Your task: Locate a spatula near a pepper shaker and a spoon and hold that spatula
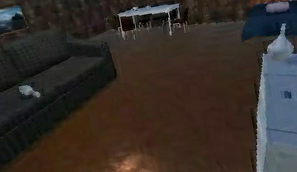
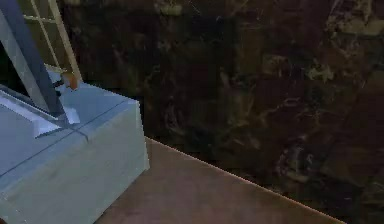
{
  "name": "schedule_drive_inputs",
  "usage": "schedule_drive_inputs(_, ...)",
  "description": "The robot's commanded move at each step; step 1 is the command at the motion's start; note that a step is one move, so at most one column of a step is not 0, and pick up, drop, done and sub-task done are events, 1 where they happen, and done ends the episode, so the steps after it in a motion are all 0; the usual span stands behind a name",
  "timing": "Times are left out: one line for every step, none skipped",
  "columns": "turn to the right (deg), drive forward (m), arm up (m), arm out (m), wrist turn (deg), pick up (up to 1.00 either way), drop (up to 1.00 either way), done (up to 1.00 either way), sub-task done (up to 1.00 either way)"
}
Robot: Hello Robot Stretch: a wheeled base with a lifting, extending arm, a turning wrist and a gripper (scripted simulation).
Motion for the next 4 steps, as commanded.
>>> schedule_drive_inputs(-45.0,0.00,0.00,0.00,0.0,0.00,0.00,0.00,0.00)
schedule_drive_inputs(-36.0,0.00,0.00,0.00,0.0,0.00,0.00,0.00,0.00)
schedule_drive_inputs(0.0,1.00,0.00,0.00,0.0,0.00,0.00,0.00,0.00)
schedule_drive_inputs(-3.0,0.00,0.00,0.00,0.0,0.00,0.00,0.00,0.00)
